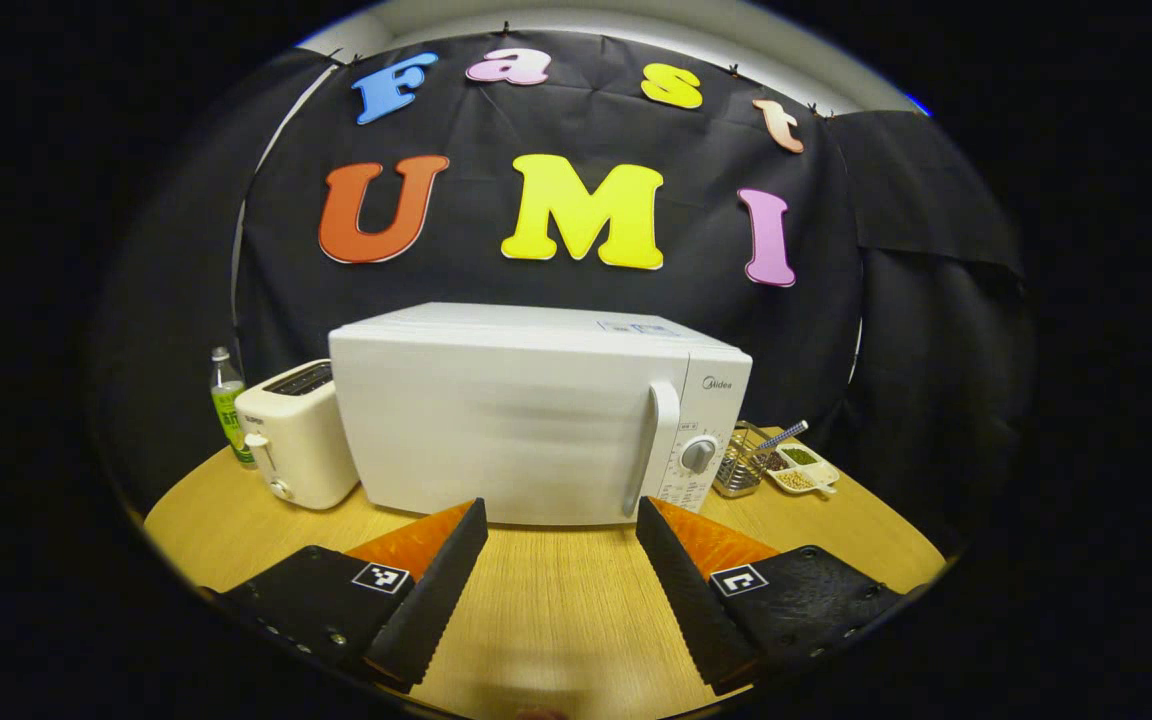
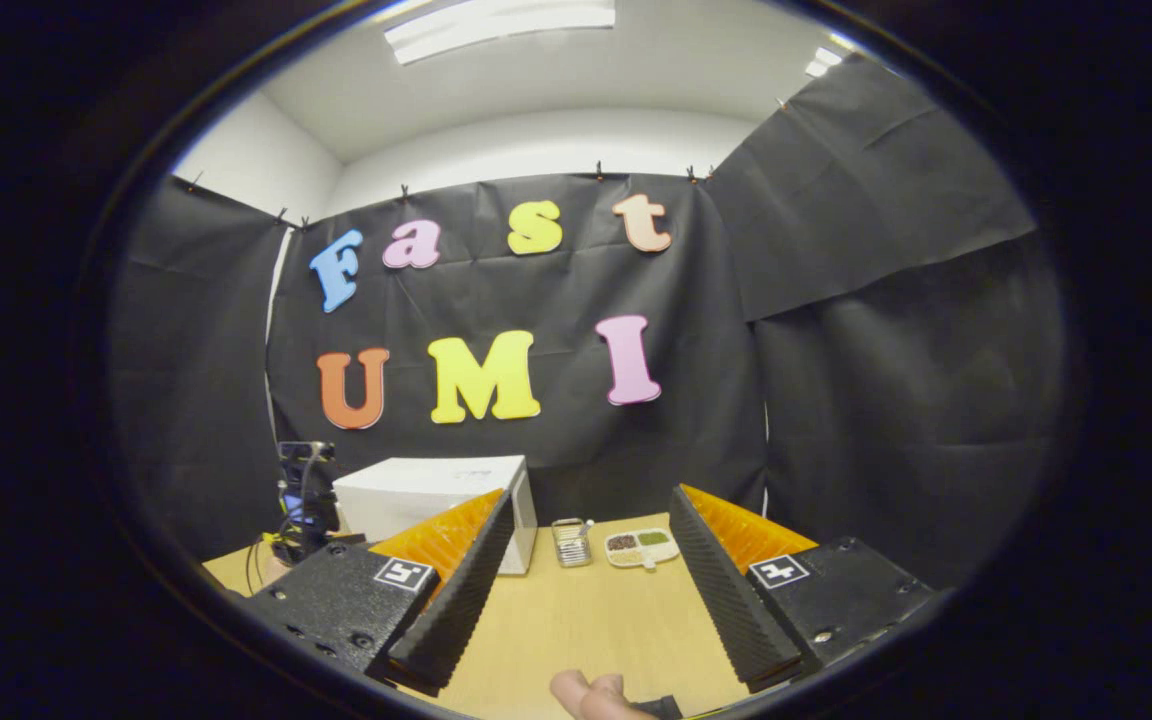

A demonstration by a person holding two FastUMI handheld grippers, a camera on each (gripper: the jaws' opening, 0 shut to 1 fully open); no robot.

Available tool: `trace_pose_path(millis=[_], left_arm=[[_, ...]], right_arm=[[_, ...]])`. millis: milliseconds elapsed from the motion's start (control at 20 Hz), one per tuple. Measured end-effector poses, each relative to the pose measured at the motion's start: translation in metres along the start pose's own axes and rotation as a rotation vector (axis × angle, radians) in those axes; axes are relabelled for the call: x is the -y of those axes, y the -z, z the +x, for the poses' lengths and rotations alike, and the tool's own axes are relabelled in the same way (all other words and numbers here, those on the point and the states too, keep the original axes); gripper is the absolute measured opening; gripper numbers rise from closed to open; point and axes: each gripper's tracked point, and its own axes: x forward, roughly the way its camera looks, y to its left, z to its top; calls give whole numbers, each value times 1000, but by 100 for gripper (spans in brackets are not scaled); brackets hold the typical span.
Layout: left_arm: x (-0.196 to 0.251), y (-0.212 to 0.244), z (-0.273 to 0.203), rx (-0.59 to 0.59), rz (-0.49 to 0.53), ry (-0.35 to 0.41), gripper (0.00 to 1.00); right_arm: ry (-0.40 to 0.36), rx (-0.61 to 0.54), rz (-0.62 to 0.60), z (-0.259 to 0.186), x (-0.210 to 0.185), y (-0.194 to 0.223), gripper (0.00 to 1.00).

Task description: Open the microwave oven with the left hand, put the food in, and close the microwave oven.

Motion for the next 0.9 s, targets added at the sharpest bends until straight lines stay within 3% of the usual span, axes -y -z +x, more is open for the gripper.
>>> trace_pose_path(millis=[100, 150, 200, 250, 550, 900], left_arm=[[-9, -25, -36, 61, 14, -48, 93], [-9, -36, -55, 85, 18, -59, 93], [-6, -47, -73, 112, 19, -63, 93], [-3, -56, -92, 130, 15, -67, 93], [-3, -87, -192, 222, 48, -174, 93], [-8, -89, -274, 307, 145, -226, 93]], right_arm=[[5, -6, 3, -2, -3, 2, 100], [2, -11, 3, -4, -6, 3, 89], [-7, -11, 6, -5, -11, 2, 89], [-17, -11, 6, -8, -15, 1, 100], [23, -5, -68, -11, -15, 5, 100], [14, 11, -92, -26, -20, 5, 100]])
